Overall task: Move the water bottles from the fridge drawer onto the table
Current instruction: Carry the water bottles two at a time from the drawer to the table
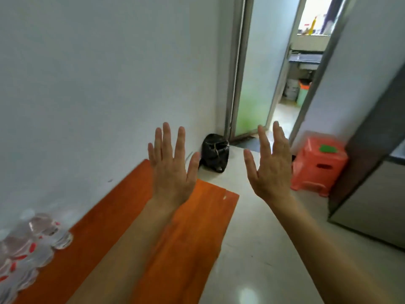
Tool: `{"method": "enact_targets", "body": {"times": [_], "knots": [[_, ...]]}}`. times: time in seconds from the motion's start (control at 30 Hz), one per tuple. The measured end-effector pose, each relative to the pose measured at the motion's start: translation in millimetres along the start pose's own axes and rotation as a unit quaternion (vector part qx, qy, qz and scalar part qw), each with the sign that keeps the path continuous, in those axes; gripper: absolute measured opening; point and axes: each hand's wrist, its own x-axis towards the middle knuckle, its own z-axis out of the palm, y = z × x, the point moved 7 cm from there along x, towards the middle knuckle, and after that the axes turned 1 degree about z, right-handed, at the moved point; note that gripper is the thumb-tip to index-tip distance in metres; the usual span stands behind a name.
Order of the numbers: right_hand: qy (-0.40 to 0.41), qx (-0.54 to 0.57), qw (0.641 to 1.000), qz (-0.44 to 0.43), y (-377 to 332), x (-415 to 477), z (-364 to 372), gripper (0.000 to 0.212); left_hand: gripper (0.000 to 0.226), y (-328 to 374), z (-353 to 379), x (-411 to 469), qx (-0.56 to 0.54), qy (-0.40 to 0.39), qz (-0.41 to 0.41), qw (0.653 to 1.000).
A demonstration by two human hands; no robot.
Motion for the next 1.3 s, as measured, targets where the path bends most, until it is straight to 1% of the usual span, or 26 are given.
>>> {"method": "enact_targets", "body": {"times": [0.1,0.3,0.47,0.6,0.7,0.8,0.97,1.1,1.17,1.3], "knots": [[0.037,-0.028,0.998,0.03,93.5,-3.4,-71.3,0.065,0.067,108.3,32.8,6.4,-0.027,0.0,0.056,0.998],[0.073,-0.094,0.989,0.082,269.5,-30.1,-198.0,0.067,0.067,319.9,102.3,4.9,-0.089,-0.008,0.143,0.986],[0.088,-0.13,0.975,0.158,391.2,-56.0,-275.9,0.067,0.068,462.5,156.3,-3.8,-0.143,-0.045,0.217,0.965],[0.108,-0.168,0.96,0.196,477.7,-69.6,-315.9,0.069,0.069,551.8,207.4,-1.9,-0.167,-0.071,0.251,0.951],[0.11,-0.189,0.95,0.225,539.2,-68.5,-331.5,0.069,0.069,609.4,248.3,6.5,-0.181,-0.083,0.276,0.94],[0.11,-0.213,0.943,0.23,602.4,-47.4,-342.2,0.068,0.069,669.4,295.9,29.4,-0.177,-0.086,0.303,0.932],[0.101,-0.245,0.931,0.249,703.1,-1.8,-359.0,0.067,0.068,768.6,375.8,80.6,-0.18,-0.096,0.318,0.926],[0.086,-0.266,0.922,0.268,774.6,20.8,-382.0,0.065,0.069,853.2,428.4,105.2,-0.194,-0.132,0.349,0.907],[0.09,-0.265,0.914,0.295,810.1,21.3,-397.5,0.063,0.068,891.2,452.5,109.1,-0.2,-0.153,0.363,0.897],[0.084,-0.265,0.901,0.334,874.5,14.0,-418.5,0.057,0.069,950.6,500.7,105.5,-0.19,-0.194,0.398,0.876]]}}
